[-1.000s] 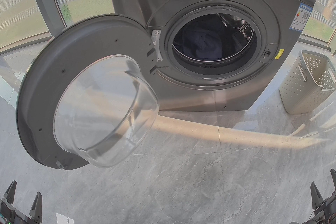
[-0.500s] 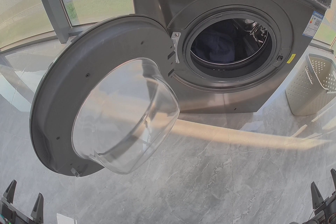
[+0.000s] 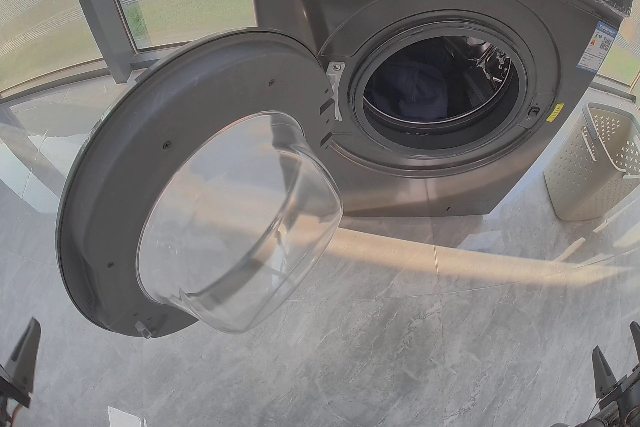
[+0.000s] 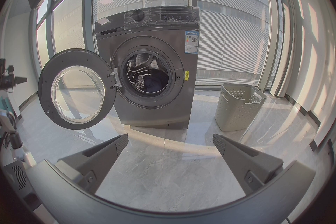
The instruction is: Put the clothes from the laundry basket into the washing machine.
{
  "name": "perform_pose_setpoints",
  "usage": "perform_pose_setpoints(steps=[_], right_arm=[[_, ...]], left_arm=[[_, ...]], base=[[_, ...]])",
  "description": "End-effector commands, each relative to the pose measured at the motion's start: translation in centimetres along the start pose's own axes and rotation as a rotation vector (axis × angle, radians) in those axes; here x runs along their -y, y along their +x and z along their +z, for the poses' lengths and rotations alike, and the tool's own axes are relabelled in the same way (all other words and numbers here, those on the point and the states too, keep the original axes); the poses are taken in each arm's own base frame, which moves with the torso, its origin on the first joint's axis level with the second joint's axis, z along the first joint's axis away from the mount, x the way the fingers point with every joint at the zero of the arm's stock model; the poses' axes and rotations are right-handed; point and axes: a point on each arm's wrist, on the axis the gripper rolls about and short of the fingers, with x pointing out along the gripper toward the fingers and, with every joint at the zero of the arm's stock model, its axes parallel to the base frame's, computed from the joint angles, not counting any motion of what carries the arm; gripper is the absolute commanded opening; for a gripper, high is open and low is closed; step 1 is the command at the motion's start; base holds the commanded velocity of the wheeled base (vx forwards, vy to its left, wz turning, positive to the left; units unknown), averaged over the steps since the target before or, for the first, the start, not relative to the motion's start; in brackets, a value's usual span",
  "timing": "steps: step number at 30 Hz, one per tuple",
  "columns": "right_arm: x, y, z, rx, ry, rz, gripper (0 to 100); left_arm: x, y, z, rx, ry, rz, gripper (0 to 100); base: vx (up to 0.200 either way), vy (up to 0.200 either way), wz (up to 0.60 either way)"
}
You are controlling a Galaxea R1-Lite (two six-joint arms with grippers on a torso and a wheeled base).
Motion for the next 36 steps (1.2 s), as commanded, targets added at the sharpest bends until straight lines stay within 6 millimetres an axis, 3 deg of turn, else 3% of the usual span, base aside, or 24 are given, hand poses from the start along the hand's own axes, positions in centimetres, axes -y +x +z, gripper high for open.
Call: perform_pose_setpoints(steps=[1,2,3,7,14,25,29,36], right_arm=[[0.0,0.0,-0.5,-0.007,0.002,-0.002,100],[0.0,0.0,-0.5,-0.007,0.002,-0.002,100],[0.0,0.0,-0.5,-0.007,0.002,0.000,100],[0.0,0.0,-0.5,-0.007,0.000,0.000,100],[0.0,0.0,-0.5,-0.007,0.000,0.000,100],[0.0,0.0,-0.5,-0.007,0.000,0.000,100],[0.0,0.0,-0.5,-0.007,-0.001,-0.002,100],[0.0,0.0,-0.5,-0.007,-0.001,0.000,100]], left_arm=[[-0.1,6.8,5.3,-0.079,-0.020,-0.082,100],[-0.1,6.8,5.3,-0.079,-0.020,-0.082,100],[-0.2,8.5,5.8,-0.093,-0.017,-0.094,100],[-0.2,11.0,5.8,-0.119,-0.015,-0.123,100],[-0.1,13.4,5.7,-0.135,-0.019,-0.187,100],[1.7,11.5,4.9,-0.135,-0.032,-0.412,100],[2.9,10.2,4.7,-0.139,-0.054,-0.579,100],[3.6,9.7,5.3,-0.159,-0.175,-0.676,100]], base=[[0.000,0.000,0.00],[0.000,0.000,0.00],[0.000,0.000,0.00],[0.000,0.000,0.00],[0.000,0.000,0.00],[0.000,0.000,0.00],[0.000,0.000,0.00],[0.000,0.000,0.00]])
